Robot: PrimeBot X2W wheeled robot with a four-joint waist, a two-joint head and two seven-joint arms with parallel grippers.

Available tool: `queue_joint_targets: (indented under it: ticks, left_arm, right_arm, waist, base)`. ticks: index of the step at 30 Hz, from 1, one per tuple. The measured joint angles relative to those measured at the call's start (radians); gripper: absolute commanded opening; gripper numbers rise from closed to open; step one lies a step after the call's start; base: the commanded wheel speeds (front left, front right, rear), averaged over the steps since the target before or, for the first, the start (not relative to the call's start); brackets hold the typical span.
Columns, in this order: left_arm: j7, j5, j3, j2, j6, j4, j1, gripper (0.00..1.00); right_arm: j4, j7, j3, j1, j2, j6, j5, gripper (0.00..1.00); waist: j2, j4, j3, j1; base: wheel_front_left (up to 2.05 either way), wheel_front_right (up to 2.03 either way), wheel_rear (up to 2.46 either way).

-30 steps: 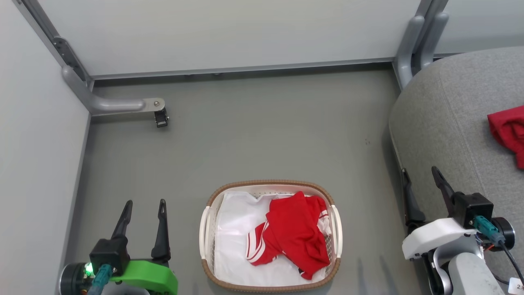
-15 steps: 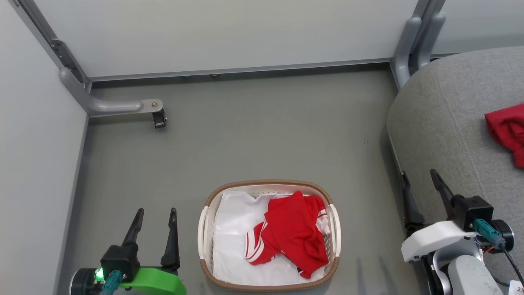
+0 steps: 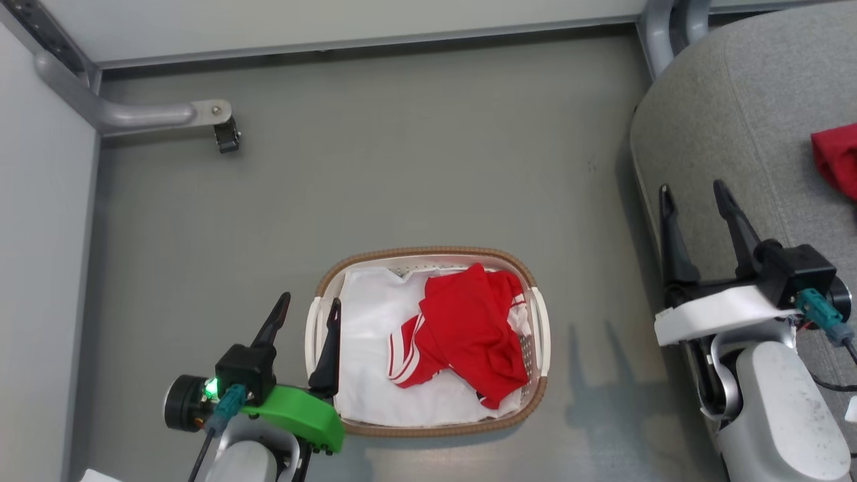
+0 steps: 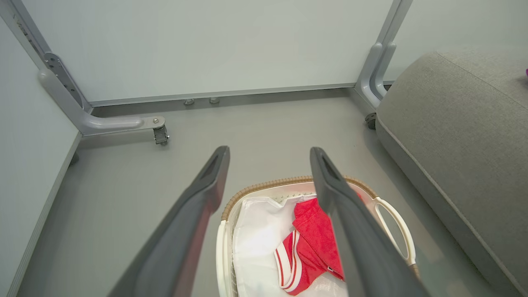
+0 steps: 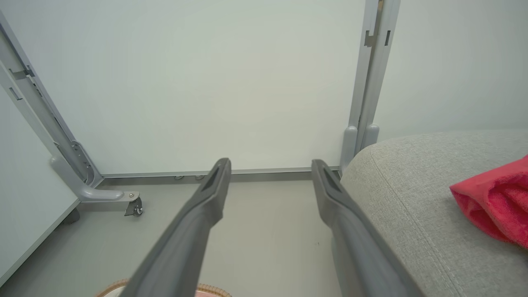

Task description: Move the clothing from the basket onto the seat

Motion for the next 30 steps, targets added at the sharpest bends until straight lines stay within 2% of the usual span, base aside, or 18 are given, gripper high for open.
queue_joint_targets:
  ticks: [21,30]
  left_arm:
    - [0.000,-0.055,-0.155,-0.002,-0.022,0.290,-0.345,1.00]
    - [0.000,-0.104,-0.282,-0.002,-0.023,0.401,-0.493,1.00]
  right_arm:
    - [-0.189,0.000,0.008,-0.245,0.000,0.000,0.049,1.00]
    - [-0.237,0.000,0.016,-0.303,-0.001,0.000,0.054,1.00]
  waist:
    - [0.0000,-0.071,0.359,0.0000]
    - [0.0000,-0.107,0.504,0.0000]
  base:
    - [0.00,0.00,0.00]
    - [0.00,0.00,0.00]
